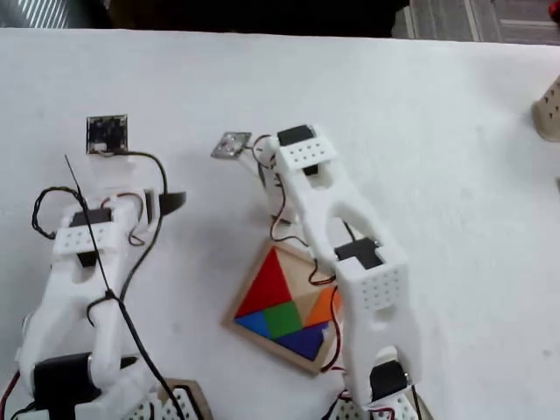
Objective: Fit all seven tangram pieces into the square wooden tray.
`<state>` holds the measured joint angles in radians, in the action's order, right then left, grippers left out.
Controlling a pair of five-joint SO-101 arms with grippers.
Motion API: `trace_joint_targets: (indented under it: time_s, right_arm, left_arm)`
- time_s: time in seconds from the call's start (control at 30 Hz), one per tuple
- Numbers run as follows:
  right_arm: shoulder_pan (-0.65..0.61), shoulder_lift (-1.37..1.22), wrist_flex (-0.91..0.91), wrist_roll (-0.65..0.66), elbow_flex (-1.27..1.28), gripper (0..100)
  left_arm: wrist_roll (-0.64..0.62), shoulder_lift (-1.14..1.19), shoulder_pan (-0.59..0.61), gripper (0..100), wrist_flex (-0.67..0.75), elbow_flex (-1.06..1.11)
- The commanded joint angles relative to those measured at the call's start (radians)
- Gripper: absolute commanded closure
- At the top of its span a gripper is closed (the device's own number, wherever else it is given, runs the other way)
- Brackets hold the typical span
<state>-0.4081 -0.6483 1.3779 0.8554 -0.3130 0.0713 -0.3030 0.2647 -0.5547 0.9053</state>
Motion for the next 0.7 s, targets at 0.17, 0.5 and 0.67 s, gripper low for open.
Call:
trace_joint_targets:
  time_s: [0.17, 0.5, 0.67]
  right_arm:
    - [0.01, -0.041, -0.025, -0.009, -0.054, 66.9]
    - [0.073, -0.042, -0.013, -0.009, -0.052, 67.0]
    - [0.081, -0.042, 0.002, 0.009, -0.051, 66.9]
  left_arm:
    - [0.008, -0.044, 0.002, 63, 0.026, -0.005]
    - [0.008, -0.044, 0.005, 63, 0.026, -0.005]
    - [0.008, -0.044, 0.005, 63, 0.026, -0.005]
